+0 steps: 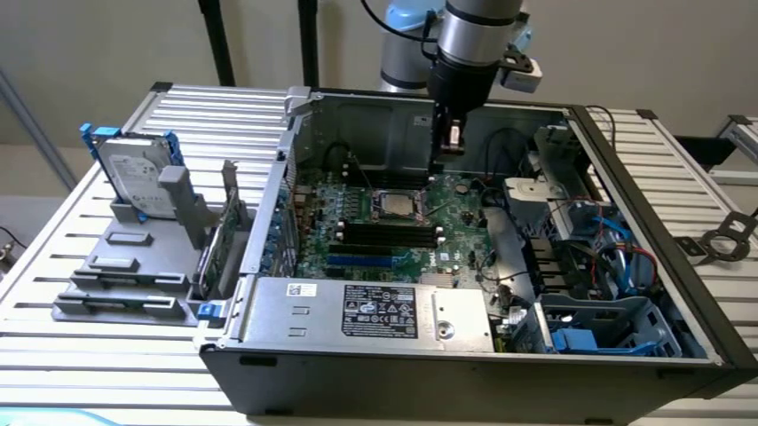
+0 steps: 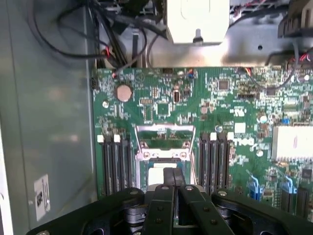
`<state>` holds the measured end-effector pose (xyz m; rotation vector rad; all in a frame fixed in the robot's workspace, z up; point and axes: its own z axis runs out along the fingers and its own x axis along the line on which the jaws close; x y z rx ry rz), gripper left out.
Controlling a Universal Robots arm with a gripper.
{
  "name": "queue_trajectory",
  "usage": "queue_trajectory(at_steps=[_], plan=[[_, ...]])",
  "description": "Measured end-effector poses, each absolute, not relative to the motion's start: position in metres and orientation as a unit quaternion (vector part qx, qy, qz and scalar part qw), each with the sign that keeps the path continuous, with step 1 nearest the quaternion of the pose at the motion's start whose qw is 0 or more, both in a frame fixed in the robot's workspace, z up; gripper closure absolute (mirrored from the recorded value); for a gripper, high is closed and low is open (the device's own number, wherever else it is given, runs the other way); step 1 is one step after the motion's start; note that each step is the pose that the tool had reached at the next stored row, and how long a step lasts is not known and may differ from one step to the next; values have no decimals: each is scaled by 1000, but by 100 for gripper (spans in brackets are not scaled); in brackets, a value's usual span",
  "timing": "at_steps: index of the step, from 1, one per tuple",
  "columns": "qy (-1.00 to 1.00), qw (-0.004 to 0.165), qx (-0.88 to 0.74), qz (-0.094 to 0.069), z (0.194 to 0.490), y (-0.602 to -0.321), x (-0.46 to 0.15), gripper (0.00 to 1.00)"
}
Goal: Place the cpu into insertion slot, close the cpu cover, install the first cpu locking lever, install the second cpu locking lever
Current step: 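Close the cpu cover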
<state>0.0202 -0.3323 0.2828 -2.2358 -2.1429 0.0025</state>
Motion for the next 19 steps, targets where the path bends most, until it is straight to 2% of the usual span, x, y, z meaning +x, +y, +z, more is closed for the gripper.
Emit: queue_trajectory(at_steps=[19], plan=[[-697, 17, -717, -8, 268, -332, 66, 89]])
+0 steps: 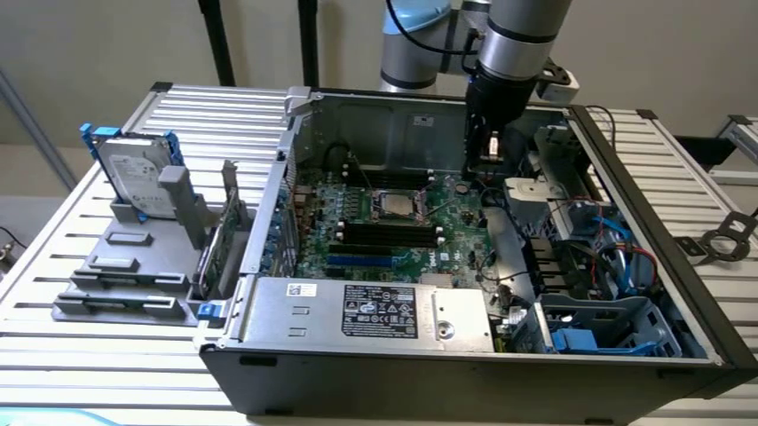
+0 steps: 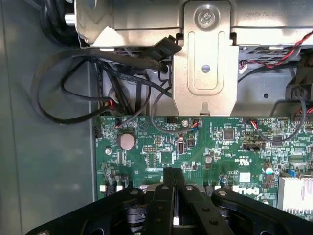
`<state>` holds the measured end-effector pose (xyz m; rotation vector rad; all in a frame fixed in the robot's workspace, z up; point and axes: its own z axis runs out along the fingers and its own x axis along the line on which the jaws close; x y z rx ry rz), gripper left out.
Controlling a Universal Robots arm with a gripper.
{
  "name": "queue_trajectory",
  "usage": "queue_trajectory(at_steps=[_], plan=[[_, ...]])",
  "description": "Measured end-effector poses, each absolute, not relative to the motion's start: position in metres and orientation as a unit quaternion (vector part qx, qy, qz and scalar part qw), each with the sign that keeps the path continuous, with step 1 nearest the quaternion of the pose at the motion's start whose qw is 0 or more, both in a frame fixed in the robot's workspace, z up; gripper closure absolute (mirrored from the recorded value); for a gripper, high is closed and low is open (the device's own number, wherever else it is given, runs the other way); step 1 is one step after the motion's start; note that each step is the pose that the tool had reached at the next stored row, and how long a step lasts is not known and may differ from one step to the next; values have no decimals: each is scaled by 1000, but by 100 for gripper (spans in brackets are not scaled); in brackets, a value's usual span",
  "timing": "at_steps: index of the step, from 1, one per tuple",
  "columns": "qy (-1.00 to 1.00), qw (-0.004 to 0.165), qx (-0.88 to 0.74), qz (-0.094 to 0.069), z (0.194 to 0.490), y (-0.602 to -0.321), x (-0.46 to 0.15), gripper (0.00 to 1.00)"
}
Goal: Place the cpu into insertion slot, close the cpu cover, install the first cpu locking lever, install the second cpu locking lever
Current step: 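Close the cpu cover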
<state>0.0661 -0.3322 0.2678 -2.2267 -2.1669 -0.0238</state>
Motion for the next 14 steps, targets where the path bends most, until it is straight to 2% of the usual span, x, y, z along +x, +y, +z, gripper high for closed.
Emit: queue_trajectory(at_steps=[14], plan=[[-701, 17, -713, -8, 242, -331, 71, 89]])
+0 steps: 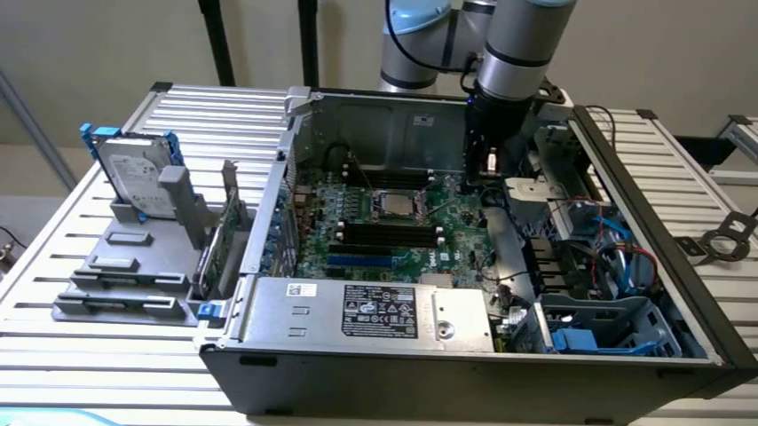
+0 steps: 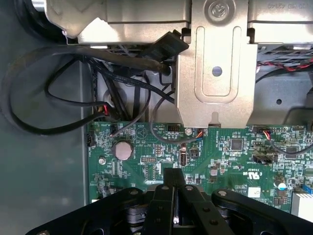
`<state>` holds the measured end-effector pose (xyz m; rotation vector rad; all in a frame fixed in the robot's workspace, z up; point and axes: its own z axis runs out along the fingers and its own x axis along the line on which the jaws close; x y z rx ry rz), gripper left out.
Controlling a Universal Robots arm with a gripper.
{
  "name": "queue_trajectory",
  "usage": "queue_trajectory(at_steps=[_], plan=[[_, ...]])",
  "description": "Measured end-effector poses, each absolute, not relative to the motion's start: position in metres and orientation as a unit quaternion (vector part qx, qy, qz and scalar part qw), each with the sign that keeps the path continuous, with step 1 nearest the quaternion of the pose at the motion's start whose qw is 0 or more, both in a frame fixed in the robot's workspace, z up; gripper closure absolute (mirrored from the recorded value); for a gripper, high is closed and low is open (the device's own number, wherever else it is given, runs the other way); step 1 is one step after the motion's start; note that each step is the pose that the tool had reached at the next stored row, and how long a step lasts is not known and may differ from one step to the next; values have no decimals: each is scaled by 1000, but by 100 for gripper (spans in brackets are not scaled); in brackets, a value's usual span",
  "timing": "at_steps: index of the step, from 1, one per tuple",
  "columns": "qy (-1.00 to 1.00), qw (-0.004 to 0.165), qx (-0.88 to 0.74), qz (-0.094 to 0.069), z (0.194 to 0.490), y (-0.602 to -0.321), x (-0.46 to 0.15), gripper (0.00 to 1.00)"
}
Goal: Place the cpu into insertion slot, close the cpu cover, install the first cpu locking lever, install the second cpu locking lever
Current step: 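Close the cpu cover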
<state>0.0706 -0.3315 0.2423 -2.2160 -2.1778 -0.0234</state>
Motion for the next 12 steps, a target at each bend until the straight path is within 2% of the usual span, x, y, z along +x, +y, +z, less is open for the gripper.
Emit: queue_trajectory(at_steps=[4, 12], plan=[[-701, 23, -713, -2, 238, -330, 72, 89], [-697, 71, -711, 52, 238, -329, 77, 89]])
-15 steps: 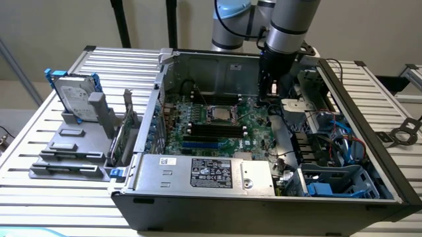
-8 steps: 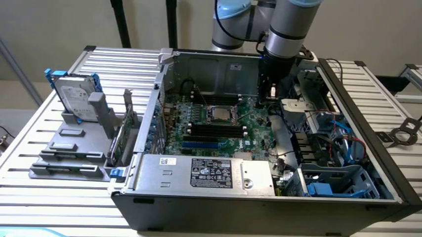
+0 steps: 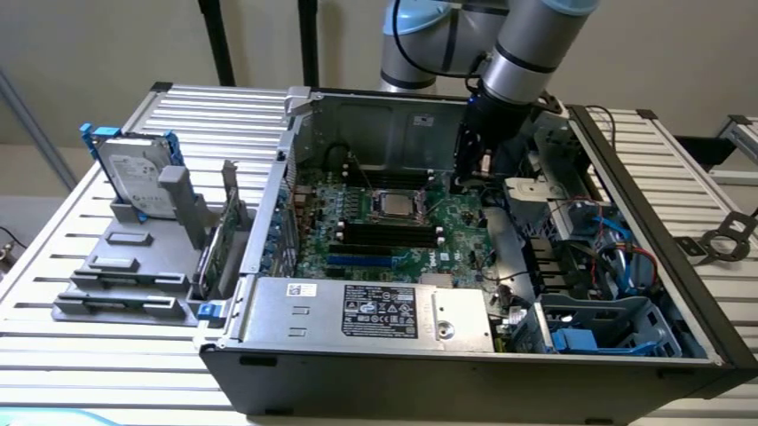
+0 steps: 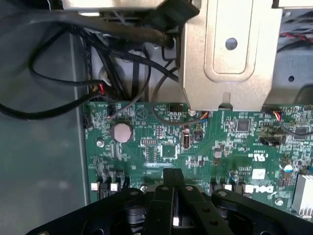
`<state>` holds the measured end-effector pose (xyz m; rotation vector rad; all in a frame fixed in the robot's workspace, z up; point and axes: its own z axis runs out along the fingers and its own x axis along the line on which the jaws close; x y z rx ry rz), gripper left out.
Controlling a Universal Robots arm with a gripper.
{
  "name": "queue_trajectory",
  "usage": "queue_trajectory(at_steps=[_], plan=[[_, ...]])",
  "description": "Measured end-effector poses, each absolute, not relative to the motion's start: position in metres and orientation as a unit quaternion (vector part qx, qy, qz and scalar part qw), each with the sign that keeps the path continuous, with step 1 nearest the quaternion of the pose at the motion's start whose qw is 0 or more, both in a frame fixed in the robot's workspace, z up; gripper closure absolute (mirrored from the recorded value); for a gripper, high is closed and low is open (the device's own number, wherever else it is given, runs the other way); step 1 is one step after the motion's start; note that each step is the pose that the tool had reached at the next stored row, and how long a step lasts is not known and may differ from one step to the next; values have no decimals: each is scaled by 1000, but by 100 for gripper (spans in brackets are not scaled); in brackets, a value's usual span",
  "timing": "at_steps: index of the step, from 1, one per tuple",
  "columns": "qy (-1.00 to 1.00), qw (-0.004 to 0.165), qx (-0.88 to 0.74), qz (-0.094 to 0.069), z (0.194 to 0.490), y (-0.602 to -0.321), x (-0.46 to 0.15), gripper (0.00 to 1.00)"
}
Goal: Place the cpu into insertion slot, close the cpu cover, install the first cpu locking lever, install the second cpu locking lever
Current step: 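Close the cpu cover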
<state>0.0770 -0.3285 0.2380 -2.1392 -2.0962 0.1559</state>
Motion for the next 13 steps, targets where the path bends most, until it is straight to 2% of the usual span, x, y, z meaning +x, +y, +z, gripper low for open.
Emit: queue_trajectory(at_steps=[3, 5, 13], plan=[[-695, 86, -710, 68, 239, -329, 78, 89], [-695, 91, -710, 73, 239, -330, 78, 89], [-696, 82, -711, 64, 239, -332, 56, 89]])
